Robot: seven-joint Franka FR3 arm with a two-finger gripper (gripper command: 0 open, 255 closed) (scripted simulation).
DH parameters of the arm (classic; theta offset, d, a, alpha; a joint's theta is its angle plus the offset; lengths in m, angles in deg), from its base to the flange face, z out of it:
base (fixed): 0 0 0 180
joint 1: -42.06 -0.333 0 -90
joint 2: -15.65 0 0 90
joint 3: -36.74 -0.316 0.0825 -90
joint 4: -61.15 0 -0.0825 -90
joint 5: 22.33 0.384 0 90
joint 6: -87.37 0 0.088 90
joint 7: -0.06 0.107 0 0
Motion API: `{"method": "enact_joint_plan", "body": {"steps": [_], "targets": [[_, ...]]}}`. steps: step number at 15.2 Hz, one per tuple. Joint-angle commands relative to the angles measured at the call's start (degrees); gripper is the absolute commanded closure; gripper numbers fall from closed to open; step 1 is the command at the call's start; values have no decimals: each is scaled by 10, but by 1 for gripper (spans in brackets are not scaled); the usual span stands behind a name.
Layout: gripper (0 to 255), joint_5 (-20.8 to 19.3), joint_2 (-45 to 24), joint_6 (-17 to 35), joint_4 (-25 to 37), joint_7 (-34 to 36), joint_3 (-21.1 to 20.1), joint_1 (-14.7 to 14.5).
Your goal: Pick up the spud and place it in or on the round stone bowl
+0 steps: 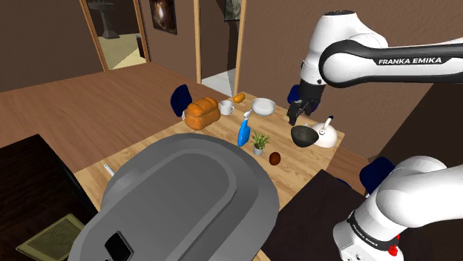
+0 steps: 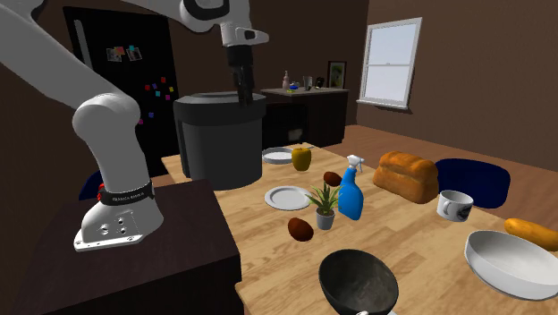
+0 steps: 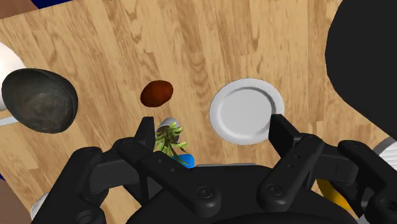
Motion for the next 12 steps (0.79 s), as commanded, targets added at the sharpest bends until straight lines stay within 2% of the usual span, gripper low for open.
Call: {"method": "enact_joint_plan", "body": {"steps": [1, 7, 12], "targets": [[0, -2, -31, 45, -14, 29, -6, 13], [0, -15, -132, 172, -42, 118, -22, 54], [0, -41, -235, 272, -43, 200, -34, 92]]}}
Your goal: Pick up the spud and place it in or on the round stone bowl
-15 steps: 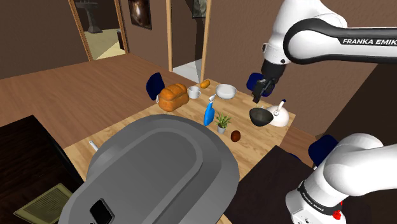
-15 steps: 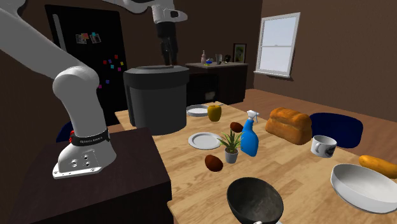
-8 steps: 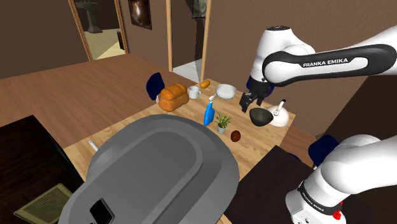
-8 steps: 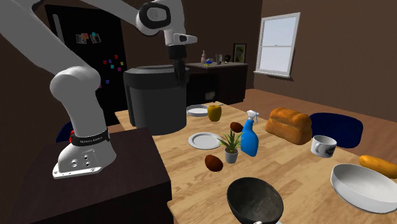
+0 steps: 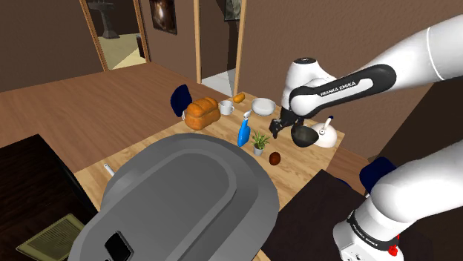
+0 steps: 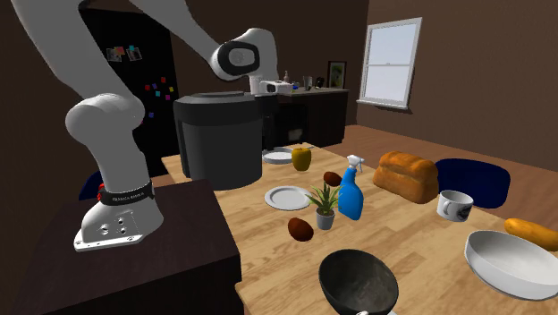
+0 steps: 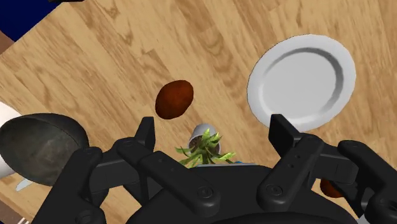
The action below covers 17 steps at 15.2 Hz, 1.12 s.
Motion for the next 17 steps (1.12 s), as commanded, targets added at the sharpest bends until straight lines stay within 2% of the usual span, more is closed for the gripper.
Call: {"method": "enact_joint_plan", "body": {"steps": [1, 9, 13, 17], "targets": [[0, -15, -48, 44, 3, 38, -5, 16], [0, -112, -233, 172, 48, 205, 6, 64], [0, -163, -325, 220, 86, 288, 38, 64], [0, -189, -414, 262, 132, 355, 78, 53]]}}
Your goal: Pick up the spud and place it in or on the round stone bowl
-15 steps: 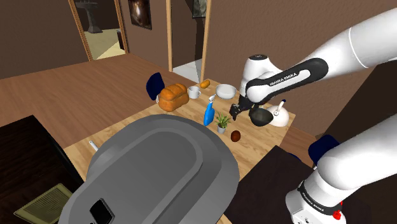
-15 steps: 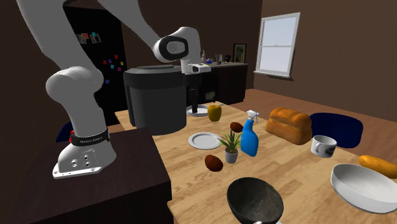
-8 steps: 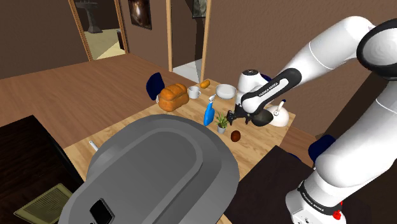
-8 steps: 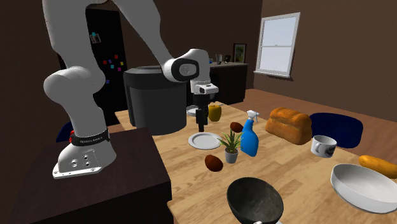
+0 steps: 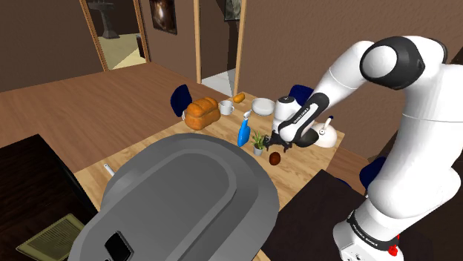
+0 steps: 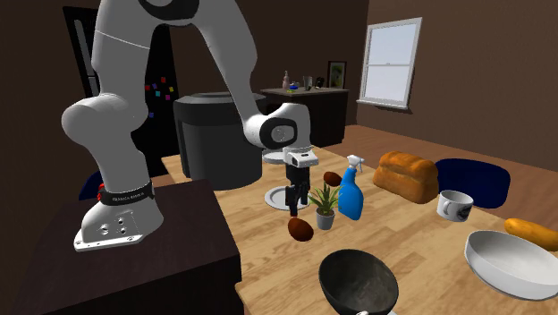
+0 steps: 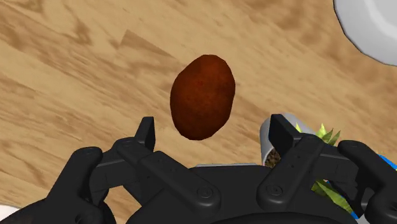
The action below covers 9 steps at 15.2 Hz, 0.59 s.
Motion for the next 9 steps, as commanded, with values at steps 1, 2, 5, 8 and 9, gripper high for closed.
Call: {"method": "enact_joint_plan", "body": {"steps": [1, 2, 5, 8, 9], "targets": [[0, -8, -43, 20, 23, 31, 19, -5], [0, -9, -56, 26, 30, 38, 25, -6], [0, -17, -81, 43, 39, 45, 34, -12], [0, -24, -107, 59, 49, 52, 43, -17], [0, -27, -116, 65, 53, 54, 46, -18]]}}
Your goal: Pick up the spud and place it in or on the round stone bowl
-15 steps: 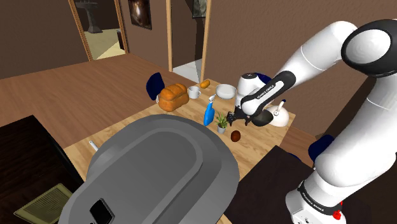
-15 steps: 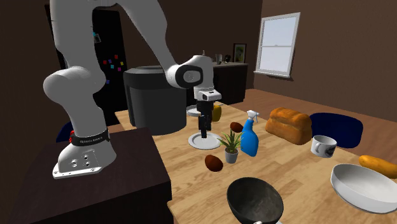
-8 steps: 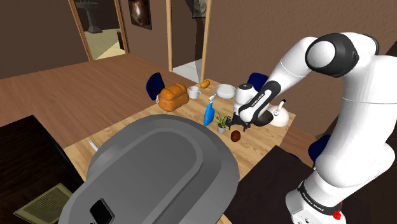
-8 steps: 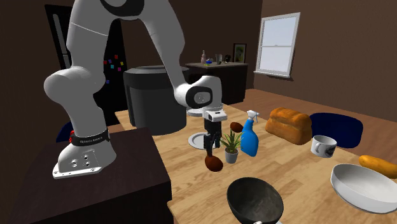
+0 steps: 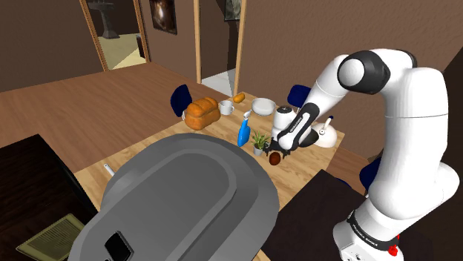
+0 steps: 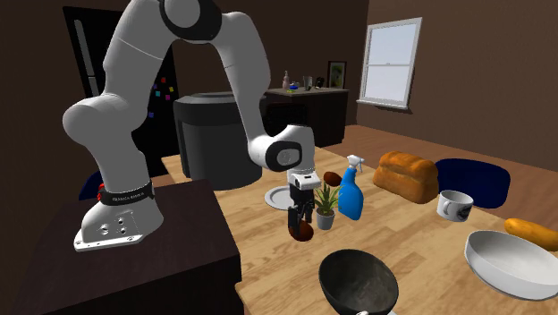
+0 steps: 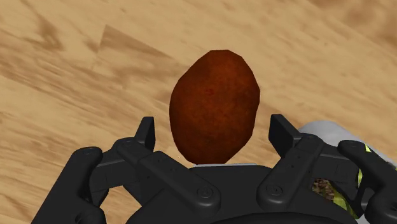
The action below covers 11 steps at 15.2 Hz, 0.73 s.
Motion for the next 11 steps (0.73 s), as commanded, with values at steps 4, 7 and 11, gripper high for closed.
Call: {"method": "enact_joint_plan", "body": {"steps": [4, 7, 11], "targets": [[0, -3, -14, 9, 6, 3, 5, -2], [0, -3, -14, 9, 6, 3, 5, -2], [255, -3, -14, 9, 6, 3, 5, -2]]}}
